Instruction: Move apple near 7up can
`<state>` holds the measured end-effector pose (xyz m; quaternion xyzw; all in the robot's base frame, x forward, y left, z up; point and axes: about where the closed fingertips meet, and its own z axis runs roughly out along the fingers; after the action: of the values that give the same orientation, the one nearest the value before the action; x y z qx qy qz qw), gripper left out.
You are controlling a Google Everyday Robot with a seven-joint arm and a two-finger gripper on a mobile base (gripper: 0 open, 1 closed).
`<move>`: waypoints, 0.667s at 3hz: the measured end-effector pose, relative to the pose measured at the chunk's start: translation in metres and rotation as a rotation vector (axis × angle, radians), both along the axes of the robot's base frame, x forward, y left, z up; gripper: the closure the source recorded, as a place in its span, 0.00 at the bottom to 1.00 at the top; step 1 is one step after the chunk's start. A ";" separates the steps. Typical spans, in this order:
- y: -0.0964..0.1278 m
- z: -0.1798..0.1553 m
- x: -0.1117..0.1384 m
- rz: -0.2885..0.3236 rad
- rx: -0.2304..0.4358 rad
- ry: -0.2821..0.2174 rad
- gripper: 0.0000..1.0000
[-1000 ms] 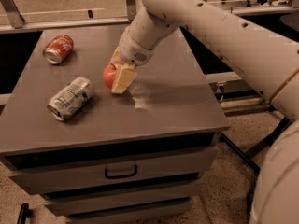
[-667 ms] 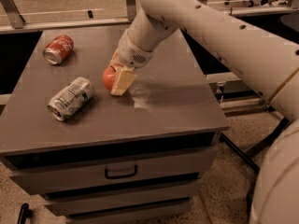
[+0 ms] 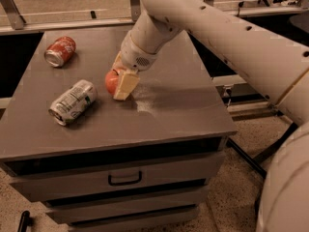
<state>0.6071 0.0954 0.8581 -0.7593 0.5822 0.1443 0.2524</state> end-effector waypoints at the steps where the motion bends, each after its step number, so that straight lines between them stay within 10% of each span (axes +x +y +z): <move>1: 0.002 -0.002 -0.001 0.004 -0.001 0.003 0.07; 2: 0.003 -0.003 -0.001 0.006 -0.002 0.004 0.00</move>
Offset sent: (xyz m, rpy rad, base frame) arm -0.0006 0.0015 -0.0014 -0.0008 0.0022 0.0030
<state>0.6060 0.0982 0.8555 -0.7609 0.5806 0.1462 0.2501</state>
